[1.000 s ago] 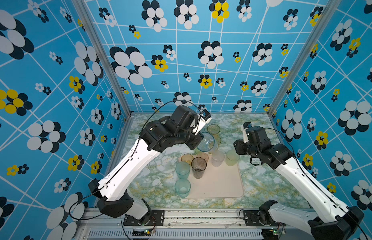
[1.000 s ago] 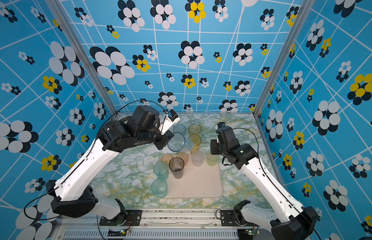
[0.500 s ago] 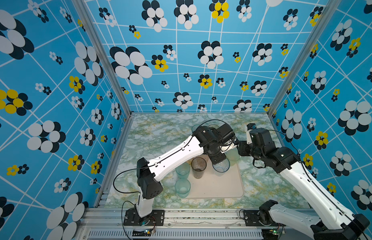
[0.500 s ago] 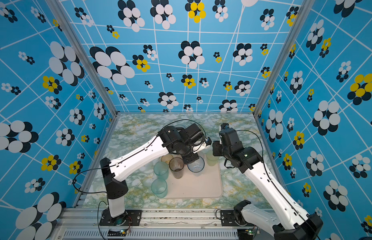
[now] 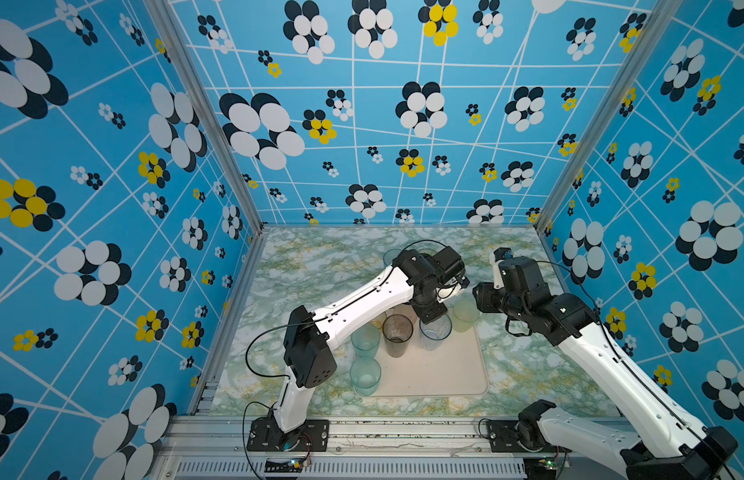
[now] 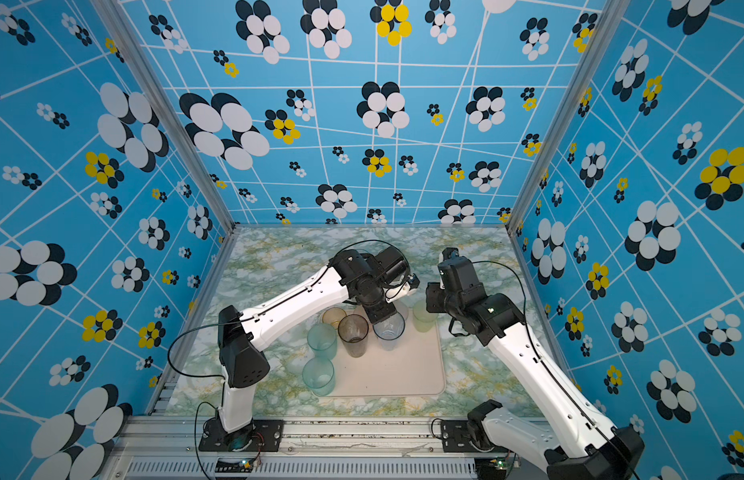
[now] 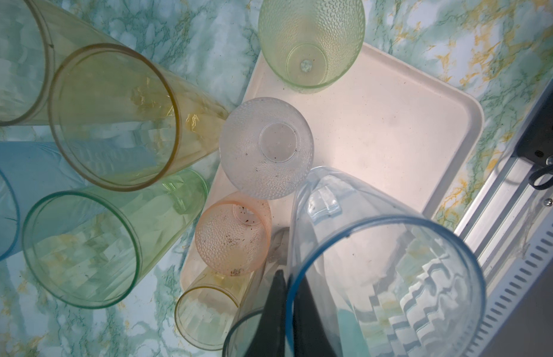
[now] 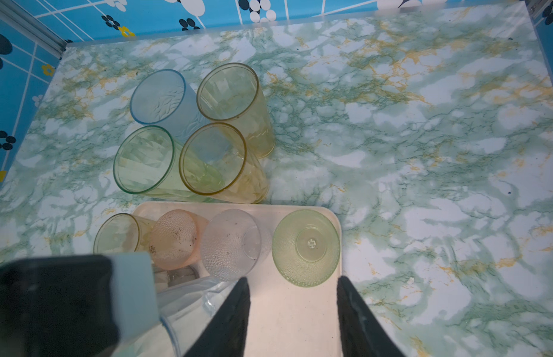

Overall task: Place the glasses into the tray
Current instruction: 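Lower the blue-rimmed cup onto the tray and open the left gripper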

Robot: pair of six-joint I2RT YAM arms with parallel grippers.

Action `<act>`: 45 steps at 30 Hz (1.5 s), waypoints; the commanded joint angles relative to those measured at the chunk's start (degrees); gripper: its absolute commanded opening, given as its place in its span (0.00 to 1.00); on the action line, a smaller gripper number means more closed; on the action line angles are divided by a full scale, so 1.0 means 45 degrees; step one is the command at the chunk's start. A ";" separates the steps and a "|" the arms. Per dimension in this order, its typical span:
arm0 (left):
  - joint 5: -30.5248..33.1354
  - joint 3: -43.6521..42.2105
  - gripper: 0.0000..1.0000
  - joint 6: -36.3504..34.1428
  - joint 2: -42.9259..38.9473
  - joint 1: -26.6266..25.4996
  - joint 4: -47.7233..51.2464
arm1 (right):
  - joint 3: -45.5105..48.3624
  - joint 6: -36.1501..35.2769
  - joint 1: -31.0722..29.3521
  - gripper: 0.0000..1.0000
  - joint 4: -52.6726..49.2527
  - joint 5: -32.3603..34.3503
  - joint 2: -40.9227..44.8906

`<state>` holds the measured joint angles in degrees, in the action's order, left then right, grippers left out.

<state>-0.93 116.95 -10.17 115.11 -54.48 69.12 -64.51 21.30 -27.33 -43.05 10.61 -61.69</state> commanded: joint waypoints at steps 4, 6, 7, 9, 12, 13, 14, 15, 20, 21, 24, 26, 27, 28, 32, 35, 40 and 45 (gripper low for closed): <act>-0.0410 -0.0246 0.00 -0.0141 0.0520 0.0241 -0.0282 | 0.0104 -0.0087 0.0139 0.48 0.0034 -0.0077 -0.0391; -0.0366 -0.0255 0.00 -0.0161 0.0643 0.0279 -0.0244 | 0.0100 -0.0085 0.0156 0.48 0.0091 -0.0128 -0.0478; -0.0361 -0.0265 0.00 -0.0143 0.0674 0.0307 -0.0234 | 0.0097 -0.0104 0.0156 0.48 0.0108 -0.0160 -0.0507; -0.0380 -0.0319 0.00 -0.0141 0.0738 0.0329 -0.0223 | 0.0068 -0.0123 0.0175 0.48 0.0108 -0.0189 -0.0583; -0.0465 -0.0440 0.00 -0.0141 0.0736 0.0348 -0.0263 | 0.0058 -0.0127 0.0195 0.48 0.0151 -0.0229 -0.0657; -0.0477 -0.0484 0.00 -0.0140 0.0732 0.0353 -0.0280 | 0.0058 -0.0124 0.0206 0.48 0.0161 -0.0247 -0.0666; -0.0477 -0.0518 0.00 -0.0141 0.0729 0.0353 -0.0301 | 0.0056 -0.0126 0.0230 0.48 0.0162 -0.0268 -0.0690; -0.0483 -0.0567 0.00 -0.0140 0.0729 0.0365 -0.0302 | 0.0039 -0.0124 0.0219 0.48 0.0171 -0.0285 -0.0719; -0.0497 -0.0838 0.00 -0.0109 0.0690 0.0382 -0.0414 | 0.0035 -0.0140 0.0215 0.48 0.0191 -0.0345 -0.0783; -0.0473 -0.0905 0.00 -0.0103 0.0660 0.0386 -0.0455 | 0.0029 -0.0138 0.0216 0.48 0.0181 -0.0337 -0.0801; -0.0449 -0.1022 0.00 -0.0083 0.0631 0.0385 -0.0497 | 0.0017 -0.0143 0.0215 0.48 0.0191 -0.0366 -0.0803; -0.0355 -0.1063 0.00 -0.0064 0.0597 0.0395 -0.0477 | 0.0000 -0.0139 0.0220 0.48 0.0191 -0.0375 -0.0803; -0.0313 -0.1113 0.00 -0.0049 0.0577 0.0407 -0.0494 | 0.0017 -0.0142 0.0214 0.48 0.0191 -0.0402 -0.0812; -0.0316 -0.1157 0.00 -0.0063 0.0554 0.0417 -0.0516 | 0.0000 -0.0142 0.0216 0.48 0.0191 -0.0400 -0.0803; -0.0292 -0.1373 0.00 -0.0033 0.0436 0.0440 -0.0672 | -0.0014 -0.0126 0.0217 0.48 0.0211 -0.0481 -0.0803; -0.0300 -0.1505 0.00 0.0010 0.0397 0.0480 -0.0759 | -0.0027 -0.0141 0.0216 0.48 0.0213 -0.0497 -0.0803; -0.0269 -0.1669 0.02 0.0054 0.0233 0.0524 -0.0868 | -0.0059 -0.0143 0.0219 0.48 0.0191 -0.0542 -0.0822; -0.0171 -0.1787 0.09 0.0039 0.0004 0.0524 -0.1003 | -0.0079 -0.0124 0.0228 0.48 0.0248 -0.0654 -0.0861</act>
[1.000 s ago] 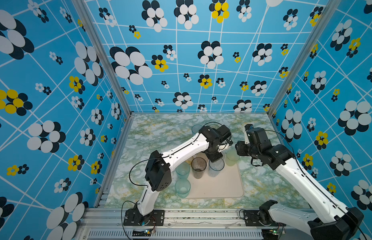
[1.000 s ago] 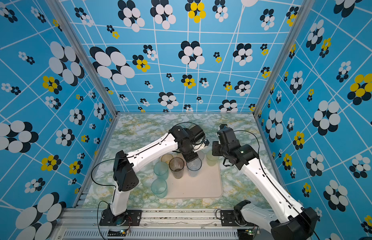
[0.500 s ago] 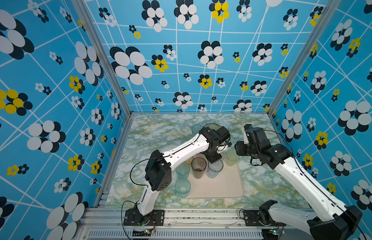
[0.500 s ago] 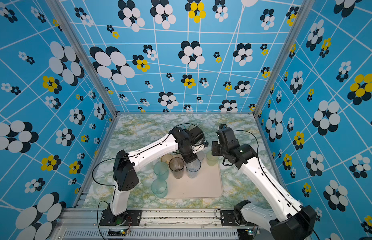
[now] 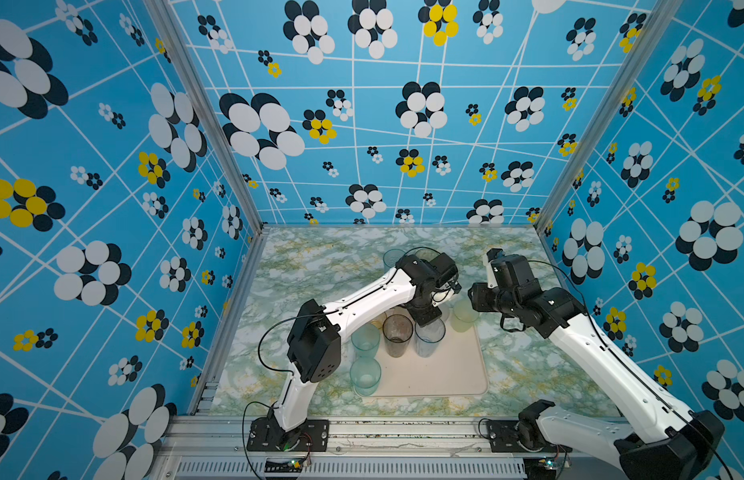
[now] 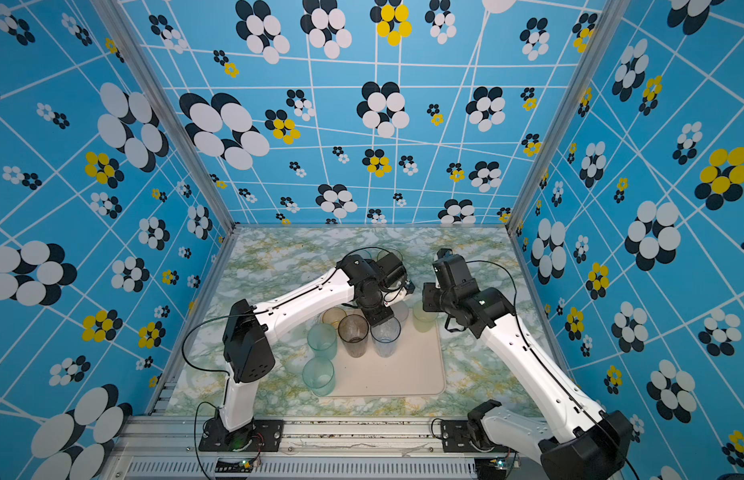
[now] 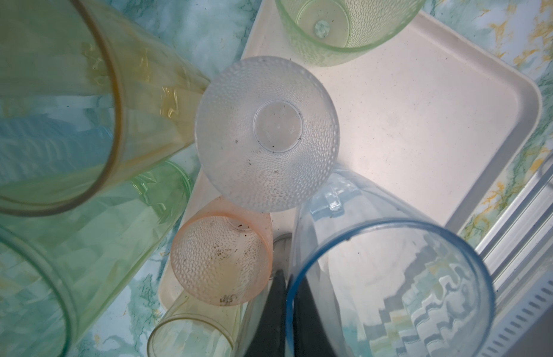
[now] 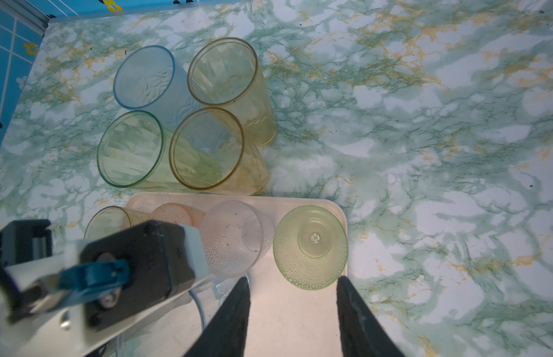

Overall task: Place the glasses into the tray
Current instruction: 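Lower the blue-rimmed cup onto the tray and open the left gripper, then raise the left gripper while the right gripper moves toward the amber cup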

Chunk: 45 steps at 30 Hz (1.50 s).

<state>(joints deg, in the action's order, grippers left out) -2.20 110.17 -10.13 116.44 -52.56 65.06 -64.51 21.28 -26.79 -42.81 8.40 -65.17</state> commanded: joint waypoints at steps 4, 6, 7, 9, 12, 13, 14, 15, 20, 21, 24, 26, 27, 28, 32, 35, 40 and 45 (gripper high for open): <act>0.0102 -0.0353 0.13 0.0028 -0.0443 0.0097 -0.0154 | -0.0080 -0.0099 0.0103 0.48 0.0216 -0.0207 -0.0108; 0.0093 -0.0415 0.17 0.0005 -0.0543 0.0097 -0.0217 | -0.0064 -0.0099 0.0098 0.48 0.0211 -0.0206 -0.0108; 0.0080 -0.0450 0.18 0.0020 -0.0595 0.0096 -0.0271 | -0.0064 -0.0099 0.0098 0.48 0.0216 -0.0213 -0.0108; 0.0079 -0.0514 0.20 -0.0014 -0.0707 0.0097 -0.0336 | -0.0040 -0.0099 0.0099 0.48 0.0216 -0.0226 -0.0089; 0.0097 -0.0512 0.21 -0.0014 -0.0869 0.0098 -0.0412 | -0.0049 -0.0099 0.0094 0.48 0.0234 -0.0226 -0.0089; 0.0085 -0.0517 0.21 -0.0014 -0.0909 0.0085 -0.0448 | -0.0036 -0.0099 0.0094 0.48 0.0235 -0.0227 -0.0089; 0.0085 -0.0516 0.21 -0.0014 -0.0969 0.0097 -0.0472 | -0.0039 -0.0099 0.0100 0.48 0.0254 -0.0227 -0.0104; 0.0062 -0.0507 0.21 -0.0017 -0.1028 0.0097 -0.0504 | -0.0039 -0.0098 0.0099 0.48 0.0255 -0.0212 -0.0109; 0.0015 -0.0599 0.21 -0.0053 -0.1364 0.0097 -0.0701 | 0.0014 -0.0080 0.0093 0.48 0.0255 -0.0220 -0.0089; 0.0016 -0.0643 0.21 -0.0053 -0.1461 0.0097 -0.0759 | 0.0002 -0.0080 0.0103 0.48 0.0255 -0.0227 -0.0089; 0.0002 -0.0711 0.21 -0.0053 -0.1716 0.0082 -0.0919 | 0.0034 -0.0080 0.0093 0.48 0.0237 -0.0208 -0.0069; 0.0017 -0.0786 0.21 -0.0068 -0.1935 0.0115 -0.1098 | 0.0058 -0.0061 0.0093 0.48 0.0235 -0.0185 -0.0053; 0.0015 -0.0826 0.20 -0.0063 -0.2097 0.0133 -0.1234 | 0.0076 -0.0060 0.0093 0.48 0.0233 -0.0164 -0.0050; 0.0045 -0.0909 0.19 -0.0035 -0.2254 0.0151 -0.1433 | 0.0078 -0.0060 0.0093 0.48 0.0216 -0.0148 -0.0050; 0.0099 -0.1531 0.17 0.0305 -0.3453 0.0656 -0.2698 | 0.0065 -0.0079 0.0094 0.48 0.0177 -0.0124 -0.0056; 0.0084 -0.2380 0.15 0.1044 -0.4572 0.1461 -0.3889 | 0.0068 -0.0157 0.0122 0.48 0.0177 -0.0158 -0.0136; 0.1496 -0.4937 0.15 0.2866 -0.6997 0.2749 -0.5952 | -0.0241 -0.0292 0.0174 0.46 0.0195 -0.0665 -0.0655; 0.1494 -0.7792 0.15 0.4192 -0.9438 0.4466 -0.7607 | -0.0858 -0.0449 0.0184 0.42 0.0254 -0.1350 -0.1562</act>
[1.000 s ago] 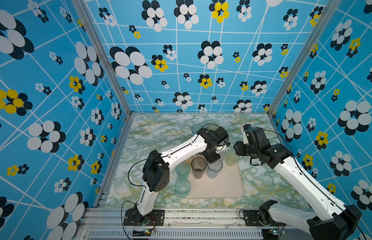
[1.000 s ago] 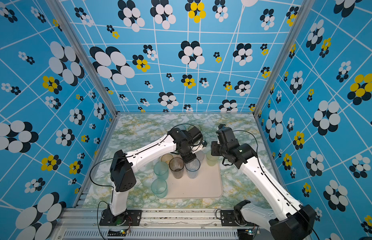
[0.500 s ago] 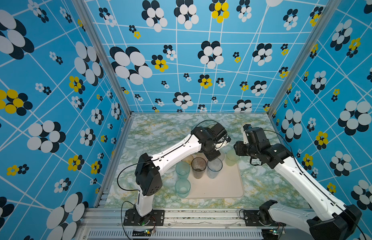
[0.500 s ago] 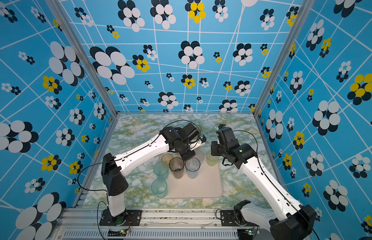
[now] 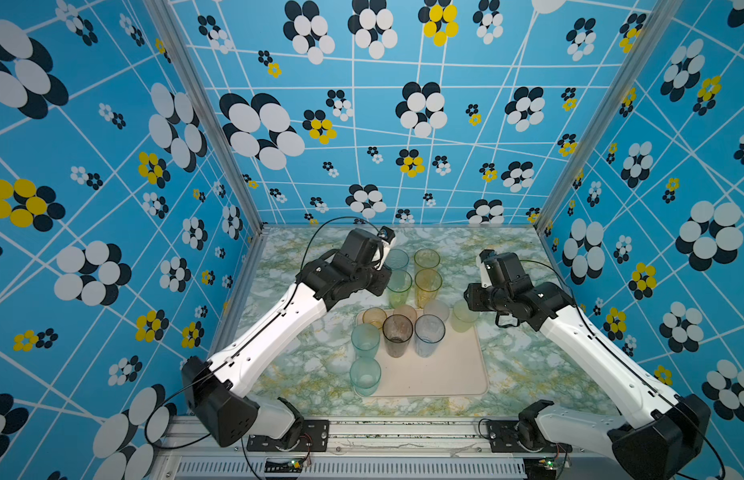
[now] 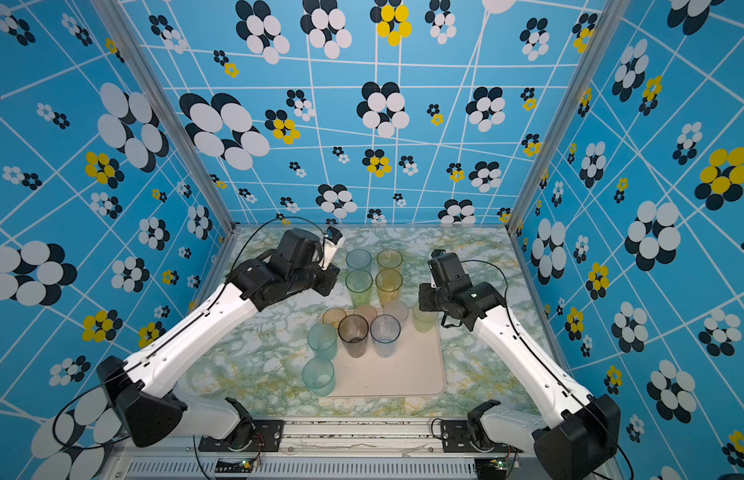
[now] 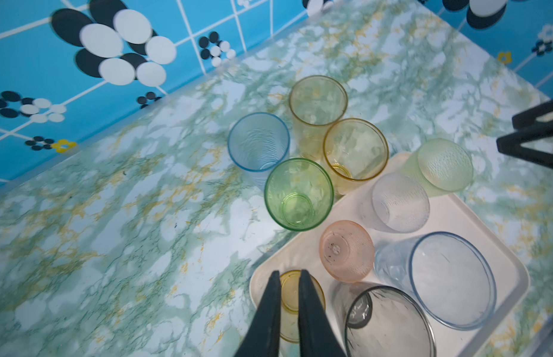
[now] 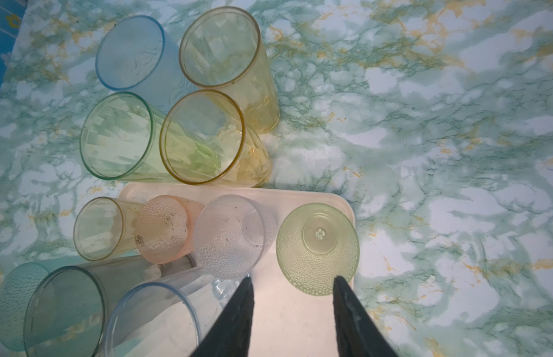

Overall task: Place the glasses into the tray
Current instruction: 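Raise the left gripper while the right gripper moves toward the amber cup, then lower the right gripper and close it on the amber cup's rim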

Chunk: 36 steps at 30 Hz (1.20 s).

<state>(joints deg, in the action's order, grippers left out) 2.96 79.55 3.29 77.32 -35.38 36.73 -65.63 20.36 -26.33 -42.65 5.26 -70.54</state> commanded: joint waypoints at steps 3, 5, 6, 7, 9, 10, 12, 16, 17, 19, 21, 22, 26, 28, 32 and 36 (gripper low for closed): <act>0.0282 -0.1950 0.16 0.1559 -0.1639 0.1726 -0.1347 | -0.0978 -0.0247 0.0072 0.41 0.0347 -0.1056 -0.0898; 0.0124 -0.2407 0.16 0.1714 -0.1968 0.2387 -0.1255 | -0.1275 -0.0262 0.0086 0.41 0.0340 -0.1147 -0.1300; -0.0010 -0.2624 0.16 0.1793 -0.2077 0.2739 -0.1211 | -0.1441 -0.0267 0.0070 0.41 0.0288 -0.1168 -0.1505; -0.0150 -0.2781 0.16 0.1860 -0.2154 0.3012 -0.1209 | -0.1628 -0.0285 0.0070 0.41 0.0262 -0.1188 -0.1707; -0.0555 -0.3232 0.16 0.1986 -0.2269 0.3587 -0.1368 | -0.1991 -0.0335 0.0078 0.40 0.0144 -0.1209 -0.2164; -0.0814 -0.3414 0.16 0.2065 -0.2289 0.3834 -0.1437 | -0.2156 -0.0362 0.0073 0.40 0.0087 -0.1179 -0.2376; -0.1229 -0.3646 0.16 0.2117 -0.2288 0.4165 -0.1569 | -0.2465 -0.0403 0.0069 0.40 -0.0027 -0.1161 -0.2772; -0.1503 -0.3820 0.16 0.2082 -0.2142 0.4362 -0.1673 | -0.3112 -0.0481 0.0075 0.38 -0.0264 -0.1149 -0.3554; -0.1521 -0.3847 0.16 0.2082 -0.2115 0.4375 -0.1707 | -0.3212 -0.0500 0.0079 0.38 -0.0292 -0.1166 -0.3713; -0.1602 -0.3891 0.16 0.2079 -0.2065 0.4438 -0.1766 | -0.3394 -0.0501 0.0071 0.37 -0.0320 -0.1291 -0.4001; -0.1653 -0.3909 0.16 0.2081 -0.1994 0.4505 -0.1814 | -0.3567 -0.0520 0.0075 0.36 -0.0390 -0.1355 -0.4280; -0.1673 -0.3913 0.16 0.2082 -0.1987 0.4536 -0.1815 | -0.3606 -0.0539 0.0069 0.36 -0.0402 -0.1344 -0.4383; -0.1801 -0.3870 0.16 0.2043 -0.1918 0.4620 -0.1834 | -0.3814 -0.0623 0.0071 0.35 -0.0453 -0.1509 -0.4829; -0.1886 -0.3849 0.16 0.2057 -0.1889 0.4658 -0.1871 | -0.3949 -0.0662 0.0069 0.34 -0.0482 -0.1564 -0.5029; -0.2064 -0.3830 0.16 0.2081 -0.1831 0.4697 -0.1951 | -0.4116 -0.0715 0.0086 0.33 -0.0453 -0.1570 -0.5385; -0.2143 -0.3796 0.16 0.2023 -0.1762 0.4758 -0.1922 | -0.4299 -0.0774 0.0070 0.32 -0.0404 -0.1541 -0.5723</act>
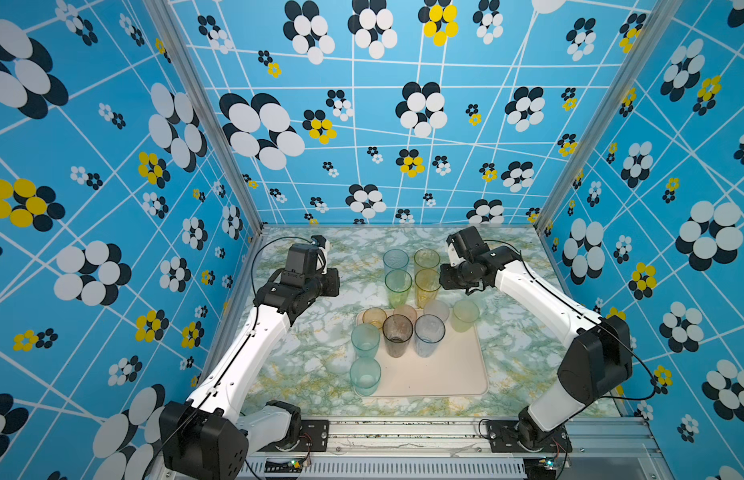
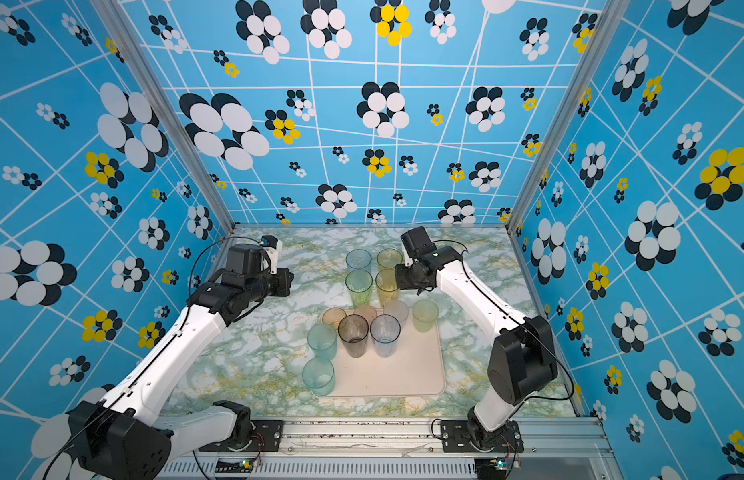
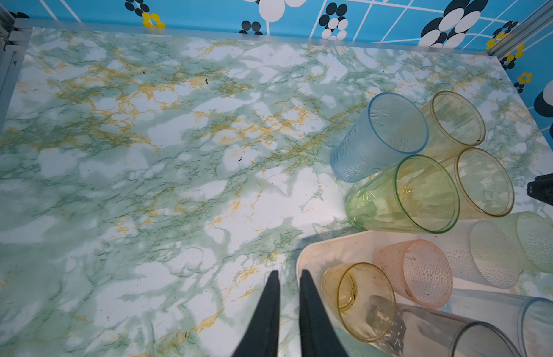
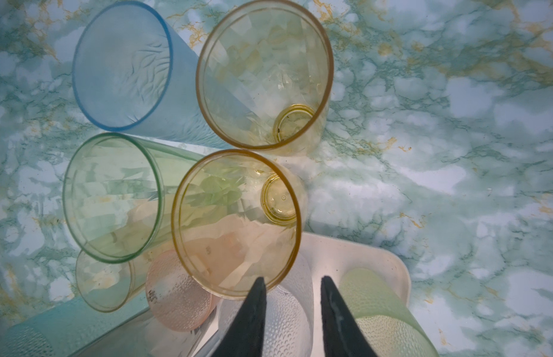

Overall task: Place the glasses into the tray
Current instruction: 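Lower the right gripper and close it on the amber cup's rim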

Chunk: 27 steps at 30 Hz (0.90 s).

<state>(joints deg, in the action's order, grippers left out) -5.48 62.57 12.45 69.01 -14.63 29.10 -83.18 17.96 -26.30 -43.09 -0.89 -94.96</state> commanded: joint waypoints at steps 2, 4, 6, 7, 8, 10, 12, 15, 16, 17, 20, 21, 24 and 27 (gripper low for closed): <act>-0.0268 -0.0020 0.15 -0.0037 0.0113 0.0171 -0.0237 | -0.0526 -0.0259 0.0083 0.31 -0.0307 -0.0174 -0.0487; -0.0285 -0.0035 0.15 -0.0061 0.0116 0.0183 -0.0234 | -0.0653 -0.0278 0.0070 0.31 -0.0345 -0.0136 -0.0661; -0.0307 -0.0055 0.15 -0.0051 0.0119 0.0192 -0.0256 | -0.0790 -0.0296 0.0094 0.30 -0.0388 -0.0070 -0.0843; -0.0329 -0.0071 0.15 -0.0066 0.0118 0.0204 -0.0271 | -0.0850 -0.0299 0.0097 0.30 -0.0385 -0.0058 -0.0916; -0.0327 -0.0074 0.15 -0.0071 0.0132 0.0207 -0.0271 | -0.0914 -0.0308 0.0094 0.30 -0.0400 -0.0042 -0.1001; -0.0326 -0.0075 0.15 -0.0090 0.0118 0.0229 -0.0267 | -0.1008 -0.0318 0.0086 0.29 -0.0410 -0.0041 -0.1151; -0.0326 -0.0105 0.15 -0.0110 0.0113 0.0279 -0.0274 | -0.1103 -0.0328 0.0100 0.29 -0.0405 -0.0040 -0.1288; -0.0383 -0.0150 0.15 -0.0129 0.0113 0.0339 -0.0291 | -0.1237 -0.0338 0.0103 0.28 -0.0462 -0.0038 -0.1480; -0.0396 -0.0154 0.15 -0.0129 0.0113 0.0342 -0.0295 | -0.1285 -0.0338 0.0101 0.27 -0.0492 -0.0038 -0.1532; -0.0419 -0.0173 0.15 -0.0129 0.0113 0.0363 -0.0295 | -0.1324 -0.0338 0.0100 0.27 -0.0550 -0.0040 -0.1600; -0.0462 -0.0210 0.15 -0.0129 0.0132 0.0405 -0.0305 | -0.1400 -0.0338 0.0107 0.25 -0.0561 -0.0041 -0.1710; -0.0463 -0.0200 0.15 -0.0130 0.0142 0.0411 -0.0329 | -0.1424 -0.0338 0.0101 0.24 -0.0561 -0.0038 -0.1745; -0.0493 -0.0226 0.15 -0.0154 0.0153 0.0439 -0.0351 | -0.1455 -0.0338 0.0090 0.22 -0.0544 -0.0072 -0.1806; -0.0502 -0.0232 0.15 -0.0168 0.0152 0.0459 -0.0334 | -0.1487 -0.0338 0.0106 0.22 -0.0551 -0.0038 -0.1868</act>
<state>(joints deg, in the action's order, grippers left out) -6.92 62.19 12.43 69.23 -13.13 28.60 -88.25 17.15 -26.15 -43.99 -0.97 -102.17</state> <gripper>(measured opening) 0.148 0.221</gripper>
